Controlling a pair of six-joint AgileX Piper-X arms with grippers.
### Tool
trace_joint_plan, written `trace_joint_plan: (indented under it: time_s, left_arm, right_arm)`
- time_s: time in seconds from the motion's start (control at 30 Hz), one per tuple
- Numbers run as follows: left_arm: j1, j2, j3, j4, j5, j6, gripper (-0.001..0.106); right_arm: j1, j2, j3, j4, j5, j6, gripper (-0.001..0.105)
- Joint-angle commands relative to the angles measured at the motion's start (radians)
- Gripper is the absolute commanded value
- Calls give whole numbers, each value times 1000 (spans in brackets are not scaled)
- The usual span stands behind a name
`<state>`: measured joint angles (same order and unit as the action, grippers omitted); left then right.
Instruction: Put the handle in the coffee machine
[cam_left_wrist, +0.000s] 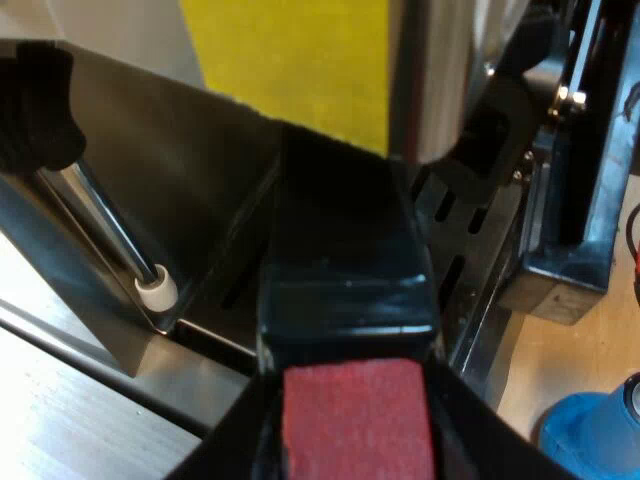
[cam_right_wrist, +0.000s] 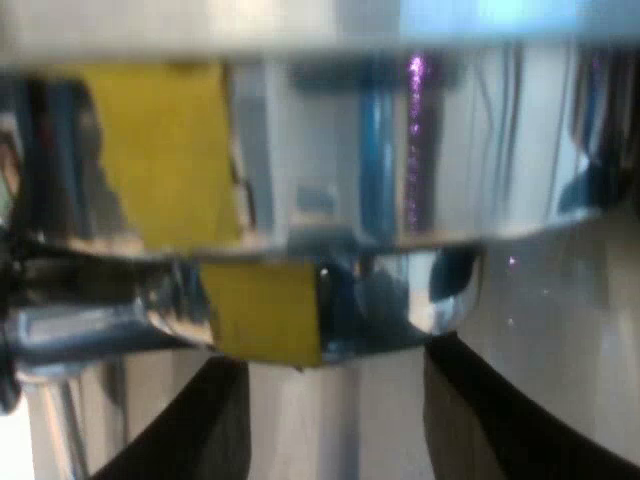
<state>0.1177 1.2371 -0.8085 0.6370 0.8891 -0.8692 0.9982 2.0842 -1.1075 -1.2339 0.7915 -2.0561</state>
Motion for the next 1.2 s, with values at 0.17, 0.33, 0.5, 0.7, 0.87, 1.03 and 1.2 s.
trace_joint_plan:
  time_s: [0.17, 0.33, 0.5, 0.7, 0.87, 1.03, 1.2]
  left_arm:
    - [-3, -35, -39, -67, 139, -24, 0]
    - [-3, -35, -39, -67, 139, -24, 0]
    - [-3, -35, -39, -67, 139, -24, 0]
    - [-3, -35, -39, -67, 139, -24, 0]
    - [-3, -35, -39, -67, 139, -24, 0]
    - [-3, -35, -39, -67, 139, -24, 0]
    - [-3, -35, -39, -67, 139, -24, 0]
  right_arm:
    - [-5, -3, -15, -51, -38, -21, 43]
    - [-9, -3, -34, -72, -50, -35, 43]
    - [-9, -3, -39, -104, -60, -48, 43]
    - [-9, -3, -39, -144, -65, -96, 43]
    - [-9, -3, -39, -172, -65, -96, 43]
    - [-9, -3, -39, -182, -65, -96, 43]
    - [-9, -3, -39, -182, -65, -96, 43]
